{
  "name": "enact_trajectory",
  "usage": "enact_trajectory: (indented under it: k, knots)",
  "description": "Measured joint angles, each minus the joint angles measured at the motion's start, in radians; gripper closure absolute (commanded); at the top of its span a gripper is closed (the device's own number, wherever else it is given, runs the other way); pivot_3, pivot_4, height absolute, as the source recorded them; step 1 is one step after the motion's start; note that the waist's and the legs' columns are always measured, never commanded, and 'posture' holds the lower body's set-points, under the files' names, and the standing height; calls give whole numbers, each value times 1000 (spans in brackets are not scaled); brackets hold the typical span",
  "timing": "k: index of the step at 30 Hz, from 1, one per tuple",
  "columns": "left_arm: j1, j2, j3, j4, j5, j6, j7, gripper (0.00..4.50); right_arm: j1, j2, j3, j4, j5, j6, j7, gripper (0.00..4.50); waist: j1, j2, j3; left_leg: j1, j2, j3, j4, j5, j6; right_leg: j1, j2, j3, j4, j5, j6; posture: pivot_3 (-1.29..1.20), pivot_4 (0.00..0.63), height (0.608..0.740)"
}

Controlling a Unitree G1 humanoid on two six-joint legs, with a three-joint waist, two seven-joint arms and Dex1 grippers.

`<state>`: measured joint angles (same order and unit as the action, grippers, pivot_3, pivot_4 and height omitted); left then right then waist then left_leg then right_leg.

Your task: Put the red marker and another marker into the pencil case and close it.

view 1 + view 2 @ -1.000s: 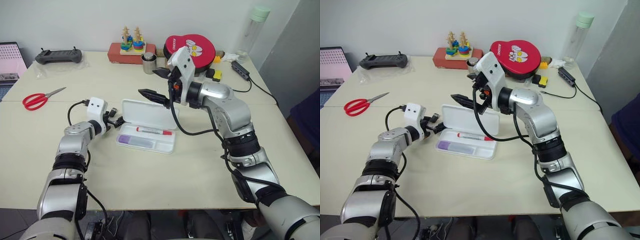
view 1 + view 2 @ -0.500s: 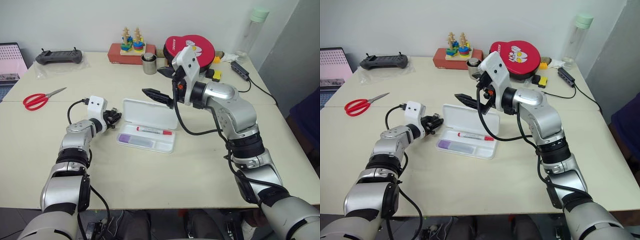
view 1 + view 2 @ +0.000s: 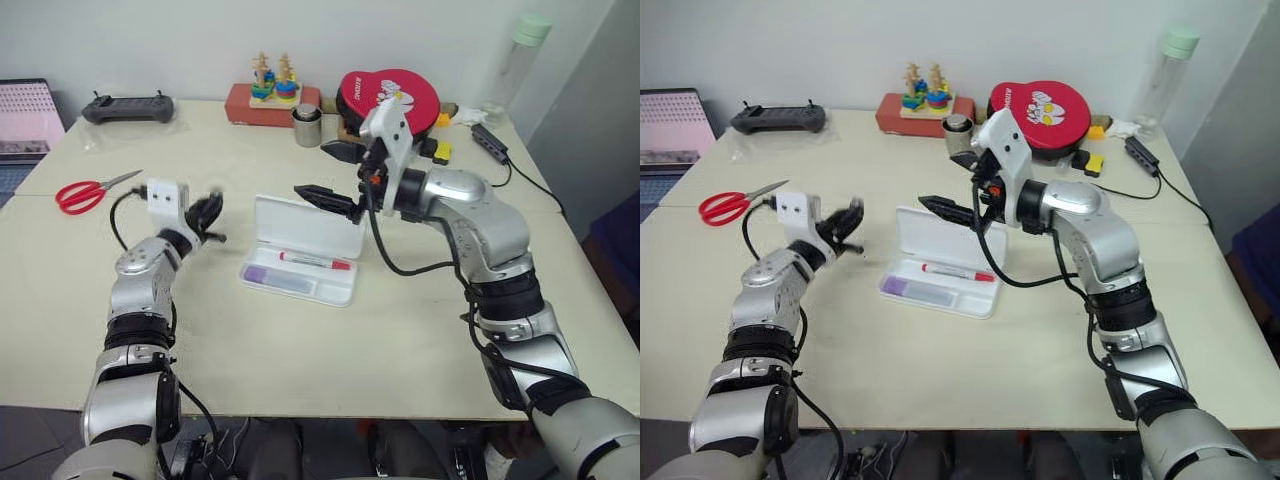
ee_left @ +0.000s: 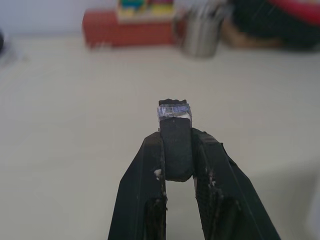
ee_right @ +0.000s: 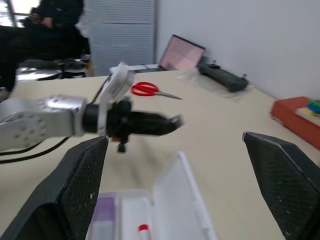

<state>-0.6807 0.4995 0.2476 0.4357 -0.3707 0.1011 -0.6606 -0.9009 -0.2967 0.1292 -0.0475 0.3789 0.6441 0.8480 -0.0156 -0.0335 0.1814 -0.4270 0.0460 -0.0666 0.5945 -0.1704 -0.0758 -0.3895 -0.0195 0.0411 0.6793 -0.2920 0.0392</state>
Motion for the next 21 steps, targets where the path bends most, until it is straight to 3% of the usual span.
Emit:
enact_trajectory:
  k: [5,8,10,14,21]
  knots:
    - [-38,83,-65,-410,-246,262,-223,4068,91,-140,-72,-106,93,55,73,0,-16,1,0,2,0,0,0,0,0,1,1,1,1,0,0,0,150,740]
    - [-35,145,-202,-490,-240,327,-360,4068,129,-197,-110,-122,114,67,77,0,-18,3,1,7,0,1,-1,0,0,4,1,2,1,-1,0,0,150,740]
    - [-26,191,-364,-460,-117,278,-472,4068,181,-252,-117,-163,115,71,77,0,-21,3,1,10,1,3,-1,0,1,5,2,4,1,-3,4,0,150,740]
    - [-8,197,-521,-308,52,153,-589,4068,256,-279,-115,-215,115,90,63,0,-32,4,2,8,3,3,-1,0,1,3,5,7,1,-4,4,0,150,740]
    - [-48,129,-579,-102,160,-10,-685,4068,293,-278,-111,-312,120,133,-15,0,-28,4,2,5,2,3,0,0,1,1,5,6,0,-4,4,0,150,740]
